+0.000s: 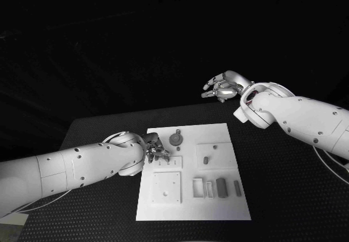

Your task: Assemble the parts on the task board

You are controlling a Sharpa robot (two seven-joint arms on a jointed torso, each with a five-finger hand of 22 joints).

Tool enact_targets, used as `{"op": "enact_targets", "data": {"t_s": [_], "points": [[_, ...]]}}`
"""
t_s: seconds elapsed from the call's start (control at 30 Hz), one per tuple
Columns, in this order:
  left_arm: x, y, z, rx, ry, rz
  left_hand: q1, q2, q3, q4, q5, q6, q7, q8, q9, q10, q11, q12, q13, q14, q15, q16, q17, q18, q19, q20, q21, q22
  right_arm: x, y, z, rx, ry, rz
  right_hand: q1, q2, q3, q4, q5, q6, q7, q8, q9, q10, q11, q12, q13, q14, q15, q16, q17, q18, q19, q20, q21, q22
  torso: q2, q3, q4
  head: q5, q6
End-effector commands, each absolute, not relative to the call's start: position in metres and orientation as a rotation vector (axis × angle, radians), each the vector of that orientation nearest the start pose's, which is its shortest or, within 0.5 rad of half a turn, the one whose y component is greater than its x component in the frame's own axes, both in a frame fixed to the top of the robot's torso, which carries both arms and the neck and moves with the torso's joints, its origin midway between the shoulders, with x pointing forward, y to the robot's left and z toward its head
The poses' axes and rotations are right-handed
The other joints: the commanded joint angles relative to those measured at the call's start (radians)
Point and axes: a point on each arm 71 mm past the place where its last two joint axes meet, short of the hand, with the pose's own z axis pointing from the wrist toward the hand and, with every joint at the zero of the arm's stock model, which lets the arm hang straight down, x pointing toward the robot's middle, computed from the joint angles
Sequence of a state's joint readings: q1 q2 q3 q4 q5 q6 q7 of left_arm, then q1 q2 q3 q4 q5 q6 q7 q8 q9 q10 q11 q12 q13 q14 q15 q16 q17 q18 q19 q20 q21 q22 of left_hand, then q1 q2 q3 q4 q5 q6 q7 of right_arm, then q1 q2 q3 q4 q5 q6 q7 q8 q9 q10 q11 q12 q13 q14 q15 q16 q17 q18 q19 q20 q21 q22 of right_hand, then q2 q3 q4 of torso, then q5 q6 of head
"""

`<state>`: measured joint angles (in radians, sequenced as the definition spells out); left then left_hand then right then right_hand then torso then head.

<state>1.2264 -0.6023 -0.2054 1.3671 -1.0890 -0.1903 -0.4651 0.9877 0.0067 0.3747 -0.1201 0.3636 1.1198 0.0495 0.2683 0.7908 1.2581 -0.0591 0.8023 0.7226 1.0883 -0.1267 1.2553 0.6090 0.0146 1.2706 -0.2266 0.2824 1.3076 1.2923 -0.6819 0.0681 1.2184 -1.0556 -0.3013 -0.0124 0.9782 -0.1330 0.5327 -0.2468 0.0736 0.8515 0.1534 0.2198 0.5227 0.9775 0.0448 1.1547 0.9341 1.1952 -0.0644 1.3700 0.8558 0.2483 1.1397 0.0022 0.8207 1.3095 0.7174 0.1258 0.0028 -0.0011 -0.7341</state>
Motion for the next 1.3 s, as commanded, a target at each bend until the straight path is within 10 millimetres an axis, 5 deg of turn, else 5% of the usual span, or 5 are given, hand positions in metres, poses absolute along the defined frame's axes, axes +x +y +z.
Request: {"op": "enact_targets", "data": {"t_s": [0.03, 1.3], "points": [[0.489, 0.144, -0.26, -0.193, 2.116, -0.464, 0.006, 0.004, 0.169, -0.163, 0.007, 0.003, -0.001, 0.003, 0.0, 0.009, -0.002, 0.006, -0.002, 0.002, -0.007, 0.007, -0.002, -0.015, 0.006, 0.001, 0.006, 0.023, 0.565, -0.213, -0.118, 0.25, 1.56, 0.815, -0.009, -0.001, 0.002, 0.005, 0.002, 0.0, 0.005, -0.005, -0.002, -0.006, 0.0, 0.006, -0.001, -0.008, -0.001, 0.003, 0.001, 0.014, 0.0, -0.009, -0.004, 0.015, 0.0, 0.0003, -0.0002, 0.0, -0.001], [0.481, 0.142, -0.27, -0.14, 2.07, -0.467, 0.004, 0.0, 0.174, -0.163, 0.007, 0.005, -0.002, 0.005, -0.001, 0.012, -0.003, 0.006, -0.002, 0.005, -0.009, 0.007, -0.003, -0.015, 0.009, -0.001, 0.007, 0.022, 0.565, -0.214, -0.118, 0.252, 1.561, 0.813, -0.009, 0.0, 0.002, 0.007, 0.002, 0.0, 0.005, -0.005, -0.002, -0.006, 0.0, 0.007, -0.002, -0.008, -0.001, 0.004, 0.001, 0.014, 0.0, -0.009, -0.004, 0.015, 0.0, 0.0005, -0.0003, 0.0, -0.003]]}}
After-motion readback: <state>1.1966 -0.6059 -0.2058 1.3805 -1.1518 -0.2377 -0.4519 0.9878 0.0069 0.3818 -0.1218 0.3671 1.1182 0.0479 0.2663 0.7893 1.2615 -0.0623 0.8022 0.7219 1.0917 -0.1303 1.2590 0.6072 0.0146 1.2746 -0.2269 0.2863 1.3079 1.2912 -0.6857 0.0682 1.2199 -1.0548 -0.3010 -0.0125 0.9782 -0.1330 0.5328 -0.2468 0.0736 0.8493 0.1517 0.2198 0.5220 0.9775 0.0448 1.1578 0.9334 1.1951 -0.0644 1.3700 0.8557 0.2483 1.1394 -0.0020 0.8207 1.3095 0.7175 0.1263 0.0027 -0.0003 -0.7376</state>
